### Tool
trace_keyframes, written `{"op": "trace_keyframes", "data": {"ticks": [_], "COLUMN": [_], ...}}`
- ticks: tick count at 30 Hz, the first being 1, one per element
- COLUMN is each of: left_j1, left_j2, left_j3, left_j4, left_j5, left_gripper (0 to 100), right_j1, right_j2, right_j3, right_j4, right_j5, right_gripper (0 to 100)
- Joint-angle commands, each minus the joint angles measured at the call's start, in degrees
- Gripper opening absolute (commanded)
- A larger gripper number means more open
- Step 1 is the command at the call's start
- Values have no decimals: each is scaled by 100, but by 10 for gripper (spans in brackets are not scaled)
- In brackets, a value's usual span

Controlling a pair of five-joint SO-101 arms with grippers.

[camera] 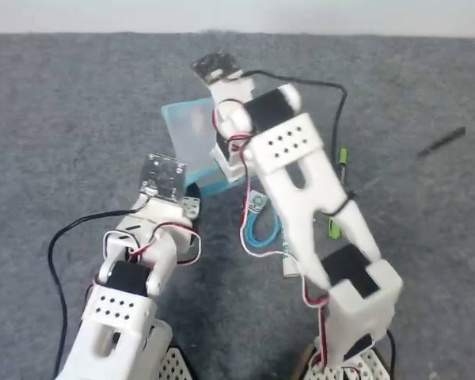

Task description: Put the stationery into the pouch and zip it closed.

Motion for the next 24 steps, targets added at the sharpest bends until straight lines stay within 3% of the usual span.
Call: {"op": "trace_keyframes", "data": {"ticks": [1, 10, 17, 24], "left_j1": [-360, -466, -484, -484], "left_j2": [-26, -18, 0, -26], "left_j3": [-75, -66, -57, 40], "left_j4": [-193, -185, -176, -185], "left_j5": [-53, -53, -53, -53], "left_gripper": [11, 11, 11, 11], "right_j1": [242, 1332, 2615, 3002], "right_j2": [-796, -1991, -2360, -2026], "right_j3": [-88, 2611, 5398, 6409], "right_j4": [207, -629, -2325, -3442], "right_j5": [158, 299, 396, 870], "right_gripper": [212, 177, 158, 158]}}
